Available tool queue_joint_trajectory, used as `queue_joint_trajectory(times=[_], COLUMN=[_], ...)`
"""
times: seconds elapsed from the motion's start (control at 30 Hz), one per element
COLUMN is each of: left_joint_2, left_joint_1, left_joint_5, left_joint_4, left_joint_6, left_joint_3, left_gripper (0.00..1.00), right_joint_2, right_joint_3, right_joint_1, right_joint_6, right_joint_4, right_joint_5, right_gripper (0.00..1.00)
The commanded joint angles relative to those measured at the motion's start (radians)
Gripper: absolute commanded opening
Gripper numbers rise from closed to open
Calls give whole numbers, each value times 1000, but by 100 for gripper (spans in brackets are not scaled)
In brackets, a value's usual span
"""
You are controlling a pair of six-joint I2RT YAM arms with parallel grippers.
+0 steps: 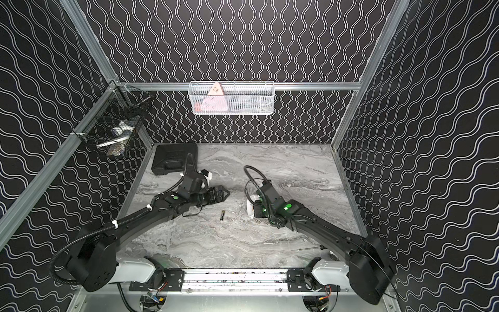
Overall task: Insert the battery into the alarm
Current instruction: Adjust the alarm at the center of the board.
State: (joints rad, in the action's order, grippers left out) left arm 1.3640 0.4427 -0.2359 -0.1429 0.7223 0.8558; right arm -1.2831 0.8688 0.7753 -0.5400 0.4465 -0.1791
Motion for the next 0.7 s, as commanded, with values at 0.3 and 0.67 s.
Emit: queue_joint_trajectory(times=[0.3, 0.67], left_joint_2=[-92, -101], left_joint_1=[-143, -173], left_joint_5=[30, 90], left_joint_4=[-201, -281], left_joint_6=[-1, -50], left_joint_3=[44, 87], left_gripper=[99, 99], right_joint_2=[-340, -524], right_joint_3=[299, 329], right_joint_1=[242, 329], right_joint_6=[143, 235], right_joint_4=[353, 337], right_joint_5=[-675, -814], right_gripper=[35, 35])
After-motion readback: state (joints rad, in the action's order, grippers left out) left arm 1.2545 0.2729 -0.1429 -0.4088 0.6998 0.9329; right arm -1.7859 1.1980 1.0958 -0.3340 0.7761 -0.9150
